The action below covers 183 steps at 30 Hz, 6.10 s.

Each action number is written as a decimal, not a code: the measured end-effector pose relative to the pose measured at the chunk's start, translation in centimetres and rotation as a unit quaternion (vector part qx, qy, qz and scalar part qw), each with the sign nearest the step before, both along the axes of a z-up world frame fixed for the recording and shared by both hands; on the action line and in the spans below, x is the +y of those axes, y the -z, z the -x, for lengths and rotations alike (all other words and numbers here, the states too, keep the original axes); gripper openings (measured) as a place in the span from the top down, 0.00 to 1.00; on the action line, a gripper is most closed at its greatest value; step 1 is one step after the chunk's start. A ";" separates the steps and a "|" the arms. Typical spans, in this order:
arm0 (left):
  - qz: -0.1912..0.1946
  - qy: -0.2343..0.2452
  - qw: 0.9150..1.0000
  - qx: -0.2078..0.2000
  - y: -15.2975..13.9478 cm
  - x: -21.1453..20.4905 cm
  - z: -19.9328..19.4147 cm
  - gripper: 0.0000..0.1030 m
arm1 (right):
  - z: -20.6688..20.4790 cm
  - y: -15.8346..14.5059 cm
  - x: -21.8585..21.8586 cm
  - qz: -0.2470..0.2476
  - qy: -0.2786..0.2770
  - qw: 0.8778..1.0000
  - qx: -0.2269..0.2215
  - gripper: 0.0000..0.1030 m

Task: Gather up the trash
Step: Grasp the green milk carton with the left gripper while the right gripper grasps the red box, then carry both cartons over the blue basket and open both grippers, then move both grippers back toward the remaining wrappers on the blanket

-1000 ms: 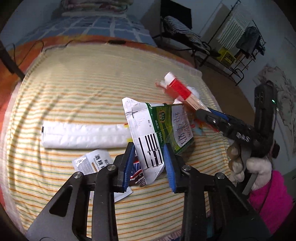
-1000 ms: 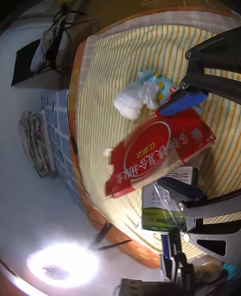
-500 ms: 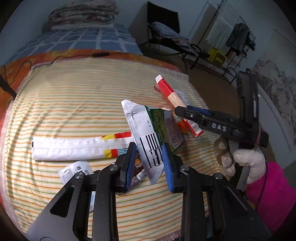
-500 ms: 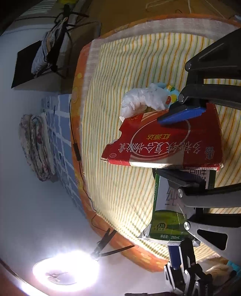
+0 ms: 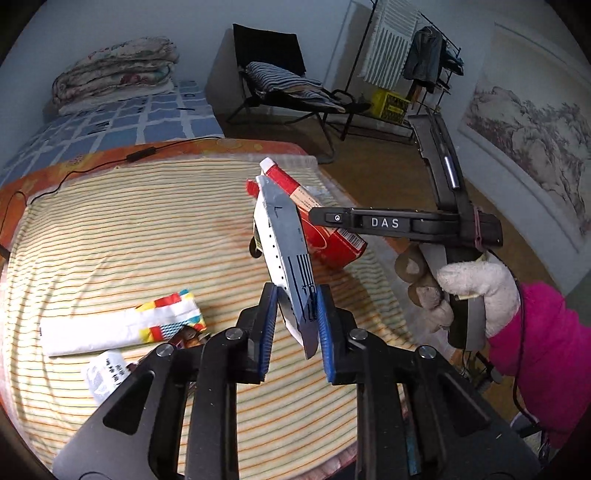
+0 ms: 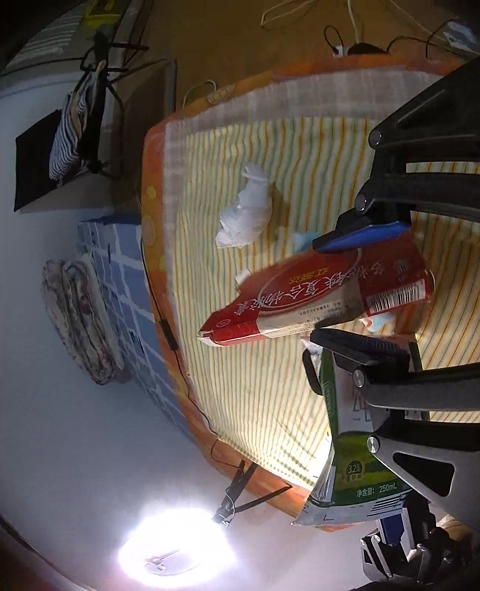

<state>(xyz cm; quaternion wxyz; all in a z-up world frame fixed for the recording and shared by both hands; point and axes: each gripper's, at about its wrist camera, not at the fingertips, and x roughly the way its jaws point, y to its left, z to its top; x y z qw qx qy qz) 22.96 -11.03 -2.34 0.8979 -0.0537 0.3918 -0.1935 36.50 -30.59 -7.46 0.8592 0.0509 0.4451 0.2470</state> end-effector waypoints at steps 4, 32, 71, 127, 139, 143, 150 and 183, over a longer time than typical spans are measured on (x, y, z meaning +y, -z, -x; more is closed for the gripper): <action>0.008 -0.007 1.000 0.023 0.8 -0.4 -1.3 0.77 | -0.4 -0.3 -0.3 0.019 -0.003 1.000 -0.001 0.63; -0.003 -0.073 0.997 0.032 4.5 0.4 -7.0 0.68 | 0.1 1.7 3.2 0.065 -0.051 0.996 -0.017 0.84; -0.002 -0.071 0.997 -0.007 -2.8 7.8 12.8 0.76 | 18.1 -6.5 4.9 0.016 -0.072 0.995 -0.064 0.84; -0.066 -0.097 0.976 0.184 12.4 9.7 29.1 0.64 | 37.7 6.9 9.9 0.042 -0.149 0.987 0.048 0.69; -0.072 -0.115 0.974 0.184 12.6 10.2 29.1 0.39 | 37.6 7.2 9.4 0.054 -0.134 0.988 0.046 0.19; -0.074 -0.117 0.973 0.183 12.5 10.2 28.9 0.36 | 37.6 7.0 9.5 0.061 -0.132 0.988 0.045 0.14; -0.077 -0.115 0.974 0.180 12.2 10.1 28.9 0.32 | 37.3 6.6 9.4 0.070 -0.119 0.990 0.042 0.05; -0.068 -0.108 0.985 0.115 4.7 12.0 16.9 0.32 | 27.2 0.1 5.3 0.028 -0.017 0.999 -0.008 0.00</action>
